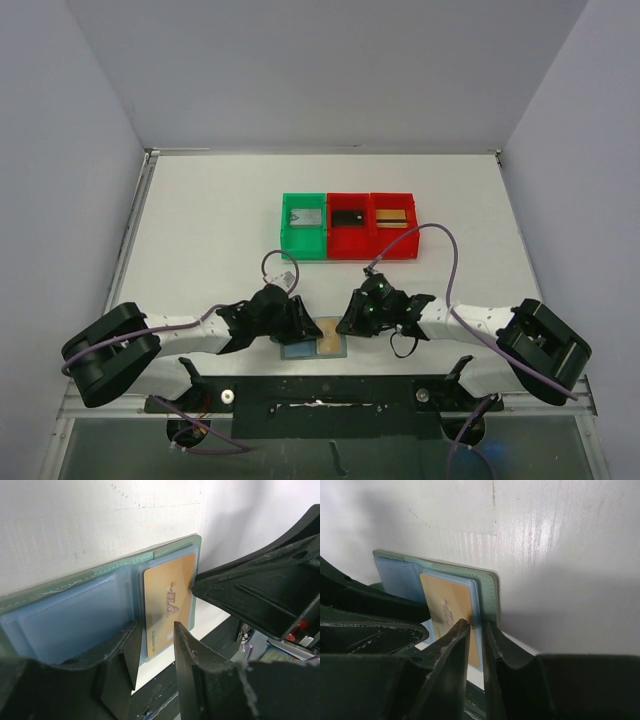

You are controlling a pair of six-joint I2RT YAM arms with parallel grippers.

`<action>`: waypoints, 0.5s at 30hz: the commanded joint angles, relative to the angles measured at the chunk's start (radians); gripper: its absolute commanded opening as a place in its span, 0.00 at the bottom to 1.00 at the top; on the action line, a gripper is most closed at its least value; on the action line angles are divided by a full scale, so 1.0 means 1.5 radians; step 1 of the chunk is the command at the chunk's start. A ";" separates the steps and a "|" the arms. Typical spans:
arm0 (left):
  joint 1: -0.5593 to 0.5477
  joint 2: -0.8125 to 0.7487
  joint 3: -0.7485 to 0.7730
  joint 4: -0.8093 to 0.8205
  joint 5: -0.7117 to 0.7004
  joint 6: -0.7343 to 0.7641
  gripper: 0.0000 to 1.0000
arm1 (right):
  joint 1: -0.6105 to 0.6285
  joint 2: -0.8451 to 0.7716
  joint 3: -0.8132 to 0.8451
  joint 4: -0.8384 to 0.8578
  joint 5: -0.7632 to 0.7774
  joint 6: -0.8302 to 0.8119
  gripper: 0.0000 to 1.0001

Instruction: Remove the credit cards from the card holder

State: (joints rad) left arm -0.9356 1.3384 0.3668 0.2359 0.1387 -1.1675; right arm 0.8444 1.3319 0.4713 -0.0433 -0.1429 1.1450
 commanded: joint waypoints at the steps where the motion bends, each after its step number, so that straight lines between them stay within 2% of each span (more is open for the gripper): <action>1: -0.005 -0.017 -0.007 -0.001 -0.022 0.006 0.31 | 0.007 -0.029 0.002 0.005 -0.004 0.001 0.19; 7: -0.006 -0.025 -0.015 0.000 -0.027 -0.001 0.28 | 0.020 -0.071 0.025 -0.054 0.043 0.000 0.22; 11: -0.005 -0.020 -0.016 0.006 -0.023 -0.002 0.28 | 0.023 -0.071 0.013 -0.004 0.017 0.006 0.21; 15: -0.005 -0.005 -0.014 0.020 -0.014 -0.002 0.28 | 0.029 -0.016 0.013 0.019 0.006 0.012 0.19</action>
State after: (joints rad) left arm -0.9394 1.3190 0.3481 0.2367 0.1238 -1.1713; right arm 0.8757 1.2472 0.4709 -0.0891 -0.1200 1.1465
